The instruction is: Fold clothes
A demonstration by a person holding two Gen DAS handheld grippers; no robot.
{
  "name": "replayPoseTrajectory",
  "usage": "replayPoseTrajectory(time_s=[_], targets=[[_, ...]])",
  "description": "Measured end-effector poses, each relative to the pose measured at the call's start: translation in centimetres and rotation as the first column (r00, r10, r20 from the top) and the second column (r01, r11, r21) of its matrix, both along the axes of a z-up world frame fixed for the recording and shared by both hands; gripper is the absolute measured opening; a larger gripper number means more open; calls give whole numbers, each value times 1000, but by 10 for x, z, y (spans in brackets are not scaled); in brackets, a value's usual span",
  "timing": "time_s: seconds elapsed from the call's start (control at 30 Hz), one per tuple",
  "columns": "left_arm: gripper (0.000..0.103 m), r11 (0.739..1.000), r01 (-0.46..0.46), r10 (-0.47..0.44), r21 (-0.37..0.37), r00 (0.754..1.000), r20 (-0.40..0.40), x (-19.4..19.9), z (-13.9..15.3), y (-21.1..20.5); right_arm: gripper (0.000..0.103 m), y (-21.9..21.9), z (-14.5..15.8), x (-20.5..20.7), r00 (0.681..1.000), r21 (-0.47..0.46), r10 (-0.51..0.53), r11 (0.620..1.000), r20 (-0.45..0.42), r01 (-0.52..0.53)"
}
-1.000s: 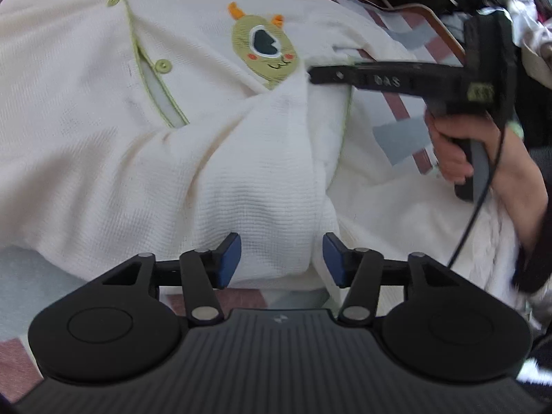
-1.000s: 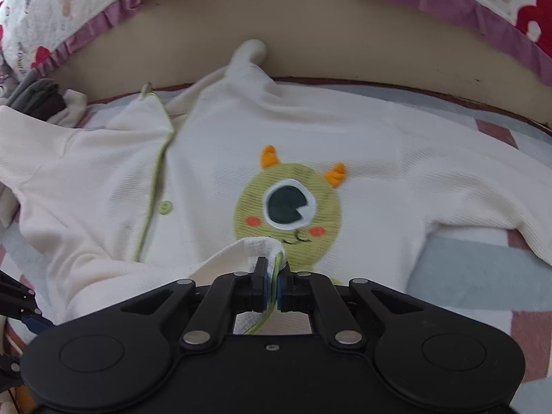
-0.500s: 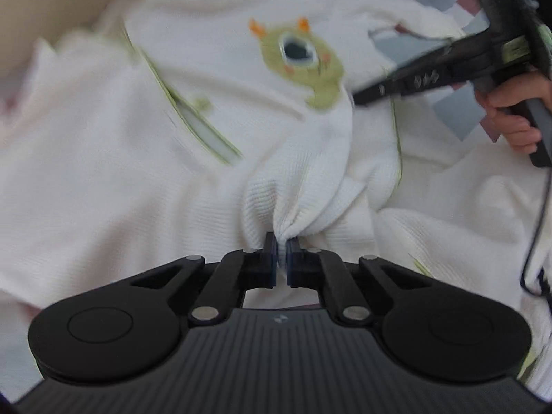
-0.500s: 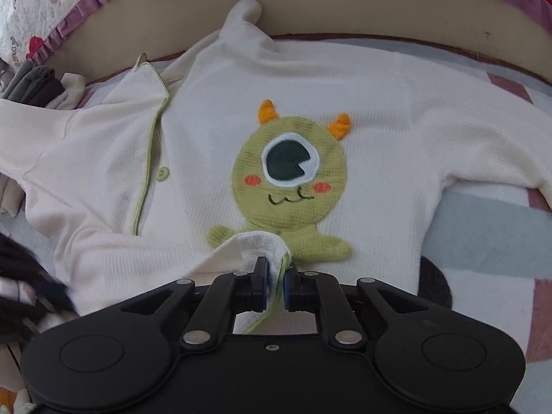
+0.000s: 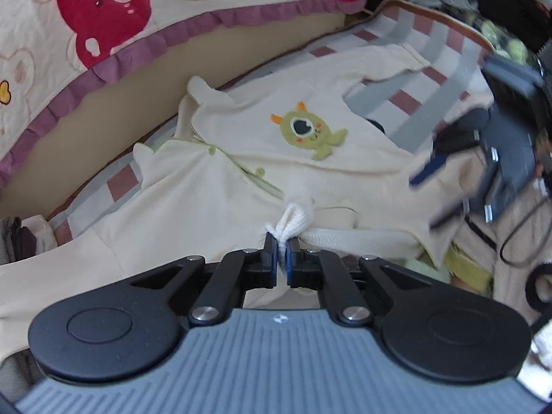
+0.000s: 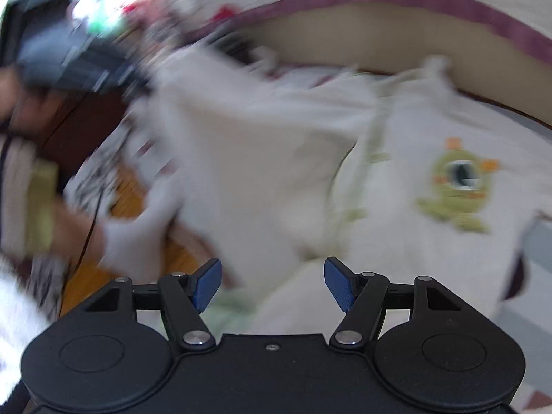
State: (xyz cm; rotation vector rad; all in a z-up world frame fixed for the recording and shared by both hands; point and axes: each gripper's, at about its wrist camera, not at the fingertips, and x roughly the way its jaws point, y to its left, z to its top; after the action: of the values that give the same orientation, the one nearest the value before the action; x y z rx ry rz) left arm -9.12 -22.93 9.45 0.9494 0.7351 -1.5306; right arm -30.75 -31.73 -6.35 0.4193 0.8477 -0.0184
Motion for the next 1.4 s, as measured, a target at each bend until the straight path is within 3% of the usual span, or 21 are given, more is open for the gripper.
replayPoseTrajectory(time_s=[0.1,0.2,0.23,0.27,0.3,0.4,0.43,0.53,0.6,0.67,0.7,0.8,0.83,0.9,0.97,1.0,1.1,1.2,1.33,1.4], targets=[[4,999,36,-36,-7,999,13,-11,5,10,71,49,-20,25,998,-175,14,984,-53,-23],[4,999,48,-48,-25,999,15,-15,13,20,69,60,-43,47,993,-367,-10,930,-116,-33],[4,998,52,-52,-31,999,16,-17,16,23,63,63,-50,54,991,-426,-20,904,-135,-40],[4,997,61,-61,-35,998,21,-16,19,28,27,58,-53,58,989,-432,-27,901,-145,-39],[4,997,72,-71,-39,997,28,-15,23,33,8,49,-51,59,988,-390,-16,920,-153,-46],[4,989,148,-146,-10,981,130,-24,37,45,7,27,-21,47,991,-163,102,980,-90,-115],[4,984,176,-177,16,978,112,-29,36,48,7,24,-9,40,986,-86,154,984,-58,-158],[4,962,258,-261,91,965,23,-44,27,55,7,27,8,28,959,13,280,960,-54,-279],[4,940,314,-311,137,950,-40,-54,21,60,7,29,-1,26,951,74,298,953,-78,-293],[4,912,370,-357,178,928,-105,-64,15,65,7,27,-28,29,958,212,272,945,-91,-248],[4,886,401,-374,233,915,-151,-70,-3,66,7,28,-43,31,960,277,261,934,-102,-224],[4,789,472,-417,393,881,-221,-85,-66,73,7,39,-69,40,963,348,241,918,-116,-188],[5,765,472,-408,438,881,-237,-85,-87,74,7,42,-72,42,966,366,234,913,-112,-179],[5,747,431,-339,506,902,-269,-74,-121,72,11,45,-74,45,966,369,230,913,-117,-173],[6,754,355,-240,553,932,-270,-61,-147,70,14,49,-66,44,963,347,242,919,-119,-188],[7,758,323,-202,566,942,-268,-56,-157,70,25,49,-60,41,962,343,248,919,-116,-195],[15,749,336,-196,571,936,-293,-56,-161,78,46,35,-30,21,969,372,240,906,-55,-203],[29,749,389,-226,536,911,-345,-57,-151,83,50,1,7,-17,991,303,127,946,-30,-112],[38,798,444,-273,407,869,-412,-54,-116,70,50,-39,41,-71,988,78,-61,994,-140,73],[45,861,397,-269,317,886,-377,-52,-102,52,50,-47,46,-89,975,9,-110,993,-192,114]])
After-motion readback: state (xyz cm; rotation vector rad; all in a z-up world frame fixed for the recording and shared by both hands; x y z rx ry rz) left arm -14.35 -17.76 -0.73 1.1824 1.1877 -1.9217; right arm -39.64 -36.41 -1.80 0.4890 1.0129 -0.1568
